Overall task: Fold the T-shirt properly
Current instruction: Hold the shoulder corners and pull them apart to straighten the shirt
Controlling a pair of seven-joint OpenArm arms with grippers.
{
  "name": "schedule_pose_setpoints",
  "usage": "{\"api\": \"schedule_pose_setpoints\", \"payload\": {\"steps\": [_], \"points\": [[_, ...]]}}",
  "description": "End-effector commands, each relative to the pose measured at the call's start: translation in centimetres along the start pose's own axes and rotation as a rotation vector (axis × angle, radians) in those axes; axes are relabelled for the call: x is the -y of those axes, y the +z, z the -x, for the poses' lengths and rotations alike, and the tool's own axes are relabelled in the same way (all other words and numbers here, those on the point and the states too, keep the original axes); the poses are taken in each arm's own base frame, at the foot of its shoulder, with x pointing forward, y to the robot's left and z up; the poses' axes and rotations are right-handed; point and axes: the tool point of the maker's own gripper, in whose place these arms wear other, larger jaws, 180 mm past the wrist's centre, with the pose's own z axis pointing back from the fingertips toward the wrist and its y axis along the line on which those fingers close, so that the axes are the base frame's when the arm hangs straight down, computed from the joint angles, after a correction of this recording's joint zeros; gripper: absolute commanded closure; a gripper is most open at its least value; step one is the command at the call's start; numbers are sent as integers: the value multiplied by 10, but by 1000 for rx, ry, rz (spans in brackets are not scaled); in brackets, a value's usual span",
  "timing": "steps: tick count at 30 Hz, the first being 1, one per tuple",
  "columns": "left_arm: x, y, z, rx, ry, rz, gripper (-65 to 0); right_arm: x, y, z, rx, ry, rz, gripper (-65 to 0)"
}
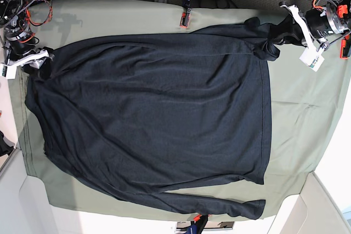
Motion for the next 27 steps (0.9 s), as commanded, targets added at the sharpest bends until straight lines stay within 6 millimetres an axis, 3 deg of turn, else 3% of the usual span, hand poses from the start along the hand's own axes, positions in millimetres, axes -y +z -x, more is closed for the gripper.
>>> {"api": "schedule_pose_setpoints", "payload": {"steps": [1, 15, 27], "points": [[1, 4, -9, 29, -23, 5, 0, 6, 3, -18, 52, 6, 21, -356], [0, 4, -9, 26, -24, 2, 0, 21, 7, -25, 51, 37, 58, -356], [0, 4, -11, 37, -24, 2, 0, 15, -8, 6, -8, 9, 8, -341]]}}
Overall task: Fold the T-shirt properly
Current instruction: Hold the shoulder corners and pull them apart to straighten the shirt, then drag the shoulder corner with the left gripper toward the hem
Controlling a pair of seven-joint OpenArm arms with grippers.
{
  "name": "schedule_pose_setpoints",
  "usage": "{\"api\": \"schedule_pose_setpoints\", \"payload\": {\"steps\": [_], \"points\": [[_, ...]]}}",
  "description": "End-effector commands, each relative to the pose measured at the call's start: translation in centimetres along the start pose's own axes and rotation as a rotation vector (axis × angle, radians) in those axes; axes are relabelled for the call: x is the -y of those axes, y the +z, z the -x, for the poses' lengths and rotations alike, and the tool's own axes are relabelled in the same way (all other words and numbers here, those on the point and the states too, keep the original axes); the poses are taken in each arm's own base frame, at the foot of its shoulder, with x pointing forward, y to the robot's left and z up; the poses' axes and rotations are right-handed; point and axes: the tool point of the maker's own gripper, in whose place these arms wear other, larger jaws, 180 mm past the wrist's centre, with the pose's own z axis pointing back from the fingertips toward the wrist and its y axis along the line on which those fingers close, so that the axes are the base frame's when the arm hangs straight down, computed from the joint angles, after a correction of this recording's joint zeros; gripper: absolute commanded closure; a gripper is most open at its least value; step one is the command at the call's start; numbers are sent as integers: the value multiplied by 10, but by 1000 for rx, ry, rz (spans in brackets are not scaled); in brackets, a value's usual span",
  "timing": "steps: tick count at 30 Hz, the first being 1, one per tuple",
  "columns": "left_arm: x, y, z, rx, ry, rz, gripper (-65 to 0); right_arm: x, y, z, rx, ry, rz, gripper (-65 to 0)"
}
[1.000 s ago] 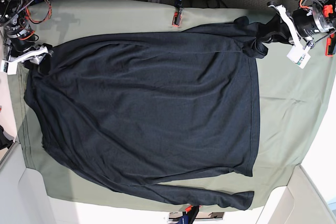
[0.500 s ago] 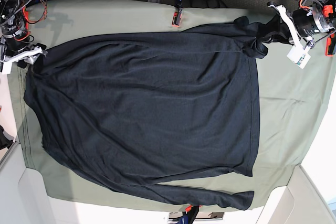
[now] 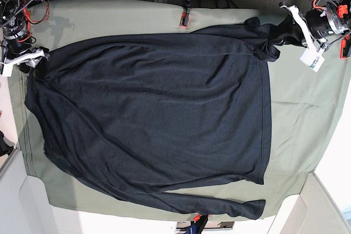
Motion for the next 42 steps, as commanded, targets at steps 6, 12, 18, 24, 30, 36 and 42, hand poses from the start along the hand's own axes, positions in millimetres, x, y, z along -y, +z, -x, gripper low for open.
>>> {"api": "schedule_pose_setpoints", "payload": {"steps": [6, 12, 18, 24, 30, 36, 42], "points": [[0, 4, -9, 26, -24, 2, 0, -1, 1, -6, 0, 14, -10, -85], [1, 4, -10, 32, -21, 9, 0, 5, 6, -13, 17, 11, 8, 0], [1, 5, -8, 19, -21, 6, 0, 12, 27, -41, 64, -23, 12, 0], [2, 5, -9, 25, -19, 11, 0, 11, 36, -56, 108, -25, 5, 0], [-3, 5, -31, 90, -47, -2, 0, 3, 32, -76, 165, -36, -20, 0], [-30, 4, -60, 174, -65, -76, 0, -8, 22, -110, 231, -30, -38, 0], [-63, -5, -70, 221, 35, -85, 0, -27, -5, -128, 225, -21, -72, 0]]}}
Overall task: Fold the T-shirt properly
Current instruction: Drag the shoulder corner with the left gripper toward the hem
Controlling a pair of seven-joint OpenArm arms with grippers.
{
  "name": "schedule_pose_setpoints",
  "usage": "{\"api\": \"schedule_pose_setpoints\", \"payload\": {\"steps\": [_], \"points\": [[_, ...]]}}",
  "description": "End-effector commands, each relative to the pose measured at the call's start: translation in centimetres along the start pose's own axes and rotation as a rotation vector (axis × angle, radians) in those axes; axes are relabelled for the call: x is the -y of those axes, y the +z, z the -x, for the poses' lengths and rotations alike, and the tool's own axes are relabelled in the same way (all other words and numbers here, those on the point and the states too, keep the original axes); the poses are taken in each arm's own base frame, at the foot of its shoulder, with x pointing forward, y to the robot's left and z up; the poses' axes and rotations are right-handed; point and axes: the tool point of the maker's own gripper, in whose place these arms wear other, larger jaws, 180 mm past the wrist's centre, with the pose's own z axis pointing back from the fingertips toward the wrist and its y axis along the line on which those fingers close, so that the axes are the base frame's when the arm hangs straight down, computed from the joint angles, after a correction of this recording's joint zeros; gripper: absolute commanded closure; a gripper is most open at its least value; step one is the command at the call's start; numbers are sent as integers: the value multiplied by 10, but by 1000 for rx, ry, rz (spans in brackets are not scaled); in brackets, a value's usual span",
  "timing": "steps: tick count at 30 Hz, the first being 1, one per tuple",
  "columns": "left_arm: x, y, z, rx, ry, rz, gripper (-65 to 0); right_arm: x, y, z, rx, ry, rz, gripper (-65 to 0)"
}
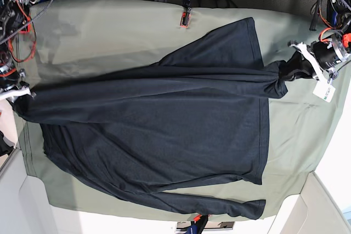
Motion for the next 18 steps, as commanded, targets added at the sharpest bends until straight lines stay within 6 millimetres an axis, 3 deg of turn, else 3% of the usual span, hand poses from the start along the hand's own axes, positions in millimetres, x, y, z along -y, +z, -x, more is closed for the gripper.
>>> {"api": "schedule_pose_setpoints", "payload": {"steps": [1, 12, 13, 17, 18], "points": [[-4, 2, -15, 47, -13, 2, 0, -2, -2, -20, 52, 12, -11, 0], [-41, -42, -7, 4, 70, -37, 0, -18, -45, -7, -3, 35, -30, 0], [-42, -47, -3, -15, 74, -35, -25, -18, -47, -6, -7, 29, -31, 0], [-38, -59, 17, -90, 79, -20, -281, -17, -51, -1, -24, 21, -27, 0], [-36, -59, 21, -109, 82, -12, -305, -16, -51, 0, -27, 19, -27, 0]]}}
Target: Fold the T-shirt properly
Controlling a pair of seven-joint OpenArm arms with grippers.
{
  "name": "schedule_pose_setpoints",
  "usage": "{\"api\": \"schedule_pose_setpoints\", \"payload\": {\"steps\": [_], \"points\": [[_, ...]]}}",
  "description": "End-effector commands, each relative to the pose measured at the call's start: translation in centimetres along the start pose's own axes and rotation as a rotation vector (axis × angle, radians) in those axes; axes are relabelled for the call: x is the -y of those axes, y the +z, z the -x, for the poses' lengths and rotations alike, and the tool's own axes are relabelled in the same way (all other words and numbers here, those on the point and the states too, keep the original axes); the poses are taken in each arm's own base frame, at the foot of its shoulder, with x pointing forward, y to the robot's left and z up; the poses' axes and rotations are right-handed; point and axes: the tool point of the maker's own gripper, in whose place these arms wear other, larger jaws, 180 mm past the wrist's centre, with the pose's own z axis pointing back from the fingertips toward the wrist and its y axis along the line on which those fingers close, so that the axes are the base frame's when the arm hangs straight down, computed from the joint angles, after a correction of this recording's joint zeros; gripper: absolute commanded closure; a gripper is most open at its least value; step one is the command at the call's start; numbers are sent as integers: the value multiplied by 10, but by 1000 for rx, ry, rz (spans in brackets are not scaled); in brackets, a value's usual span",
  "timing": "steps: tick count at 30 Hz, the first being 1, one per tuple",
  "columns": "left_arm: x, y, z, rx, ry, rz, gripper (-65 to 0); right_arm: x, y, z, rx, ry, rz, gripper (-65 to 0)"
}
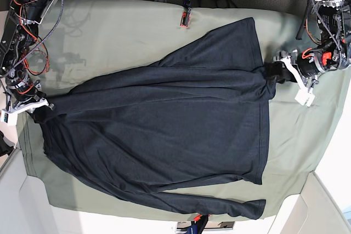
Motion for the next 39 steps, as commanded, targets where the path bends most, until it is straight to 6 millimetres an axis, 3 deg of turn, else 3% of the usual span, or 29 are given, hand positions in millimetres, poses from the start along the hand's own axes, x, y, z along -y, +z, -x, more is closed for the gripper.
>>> {"api": "schedule_pose_setpoints", "payload": {"steps": [1, 6, 13, 17, 23, 31, 39], "points": [[1, 8, -13, 23, -16, 14, -305, -1, 1, -25, 63, 10, -9, 0], [33, 28, -11, -17, 0, 173, -305, 2, 1, -19, 48, 14, 0, 0], [50, 57, 1, -21, -117, 127, -305, 4, 2, -11, 26, 9, 0, 0], [47, 63, 24, -67, -95, 105, -306, 4, 3, -10, 22, 8, -1, 0], [52, 64, 68, -116, -29, 101, -306, 3, 2, -11, 23, -2, -8, 0], [70, 49, 73, -50, 40, 134, -306, 1, 2, -12, 30, -14, -18, 0], [69, 36, 79, -16, 51, 73, -306, 1, 2, -11, 27, -15, -19, 0]]}}
